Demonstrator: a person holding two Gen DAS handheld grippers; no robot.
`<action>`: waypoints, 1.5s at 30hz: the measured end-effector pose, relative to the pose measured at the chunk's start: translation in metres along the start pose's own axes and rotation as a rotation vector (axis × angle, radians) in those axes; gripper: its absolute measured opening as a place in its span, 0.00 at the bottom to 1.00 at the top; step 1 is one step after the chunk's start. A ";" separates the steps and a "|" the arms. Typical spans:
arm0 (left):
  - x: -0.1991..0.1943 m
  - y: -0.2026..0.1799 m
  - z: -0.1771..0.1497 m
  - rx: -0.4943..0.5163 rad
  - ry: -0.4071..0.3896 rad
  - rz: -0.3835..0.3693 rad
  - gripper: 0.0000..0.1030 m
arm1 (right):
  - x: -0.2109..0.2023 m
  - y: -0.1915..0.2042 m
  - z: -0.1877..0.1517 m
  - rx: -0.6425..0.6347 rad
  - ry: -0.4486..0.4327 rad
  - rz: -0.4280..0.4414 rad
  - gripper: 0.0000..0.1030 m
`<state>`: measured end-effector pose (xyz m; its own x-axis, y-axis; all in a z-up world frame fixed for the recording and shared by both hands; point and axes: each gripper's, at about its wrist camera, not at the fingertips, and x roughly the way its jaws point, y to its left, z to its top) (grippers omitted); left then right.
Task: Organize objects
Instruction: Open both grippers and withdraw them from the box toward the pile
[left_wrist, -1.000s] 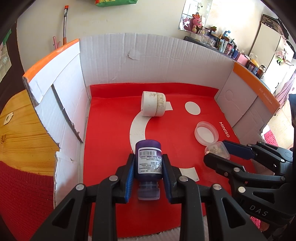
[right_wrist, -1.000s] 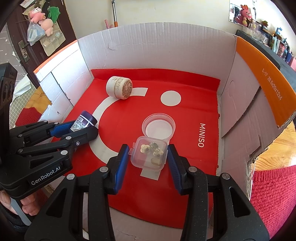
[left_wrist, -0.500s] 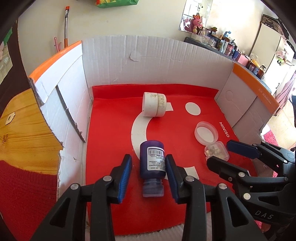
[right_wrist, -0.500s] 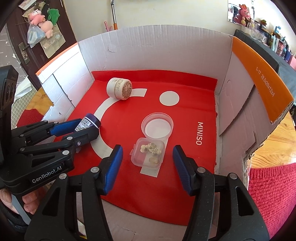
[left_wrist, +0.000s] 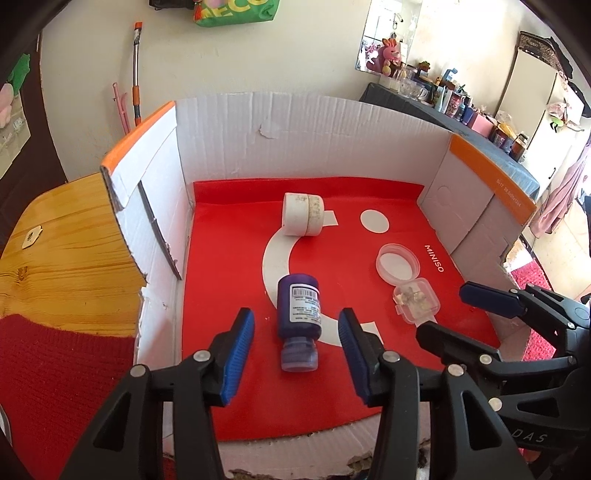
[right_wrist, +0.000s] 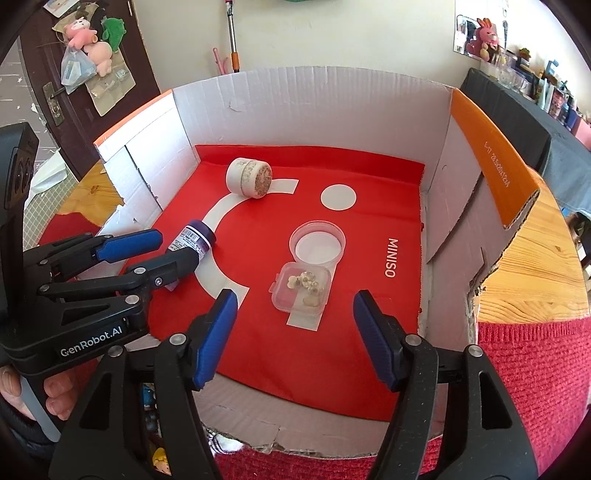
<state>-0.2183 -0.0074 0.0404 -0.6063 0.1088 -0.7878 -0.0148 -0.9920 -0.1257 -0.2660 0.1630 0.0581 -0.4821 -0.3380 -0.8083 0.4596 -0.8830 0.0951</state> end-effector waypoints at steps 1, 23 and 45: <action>-0.002 0.000 -0.001 0.000 -0.002 0.001 0.49 | -0.001 0.001 -0.001 -0.001 -0.001 -0.001 0.63; -0.043 -0.002 -0.017 -0.005 -0.073 0.026 0.79 | -0.036 0.013 -0.018 -0.014 -0.050 -0.011 0.79; -0.071 -0.001 -0.035 -0.020 -0.111 0.035 0.99 | -0.064 0.021 -0.039 -0.017 -0.085 -0.018 0.90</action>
<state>-0.1470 -0.0115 0.0754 -0.6907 0.0649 -0.7203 0.0231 -0.9935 -0.1116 -0.1969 0.1786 0.0892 -0.5515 -0.3496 -0.7574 0.4625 -0.8838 0.0711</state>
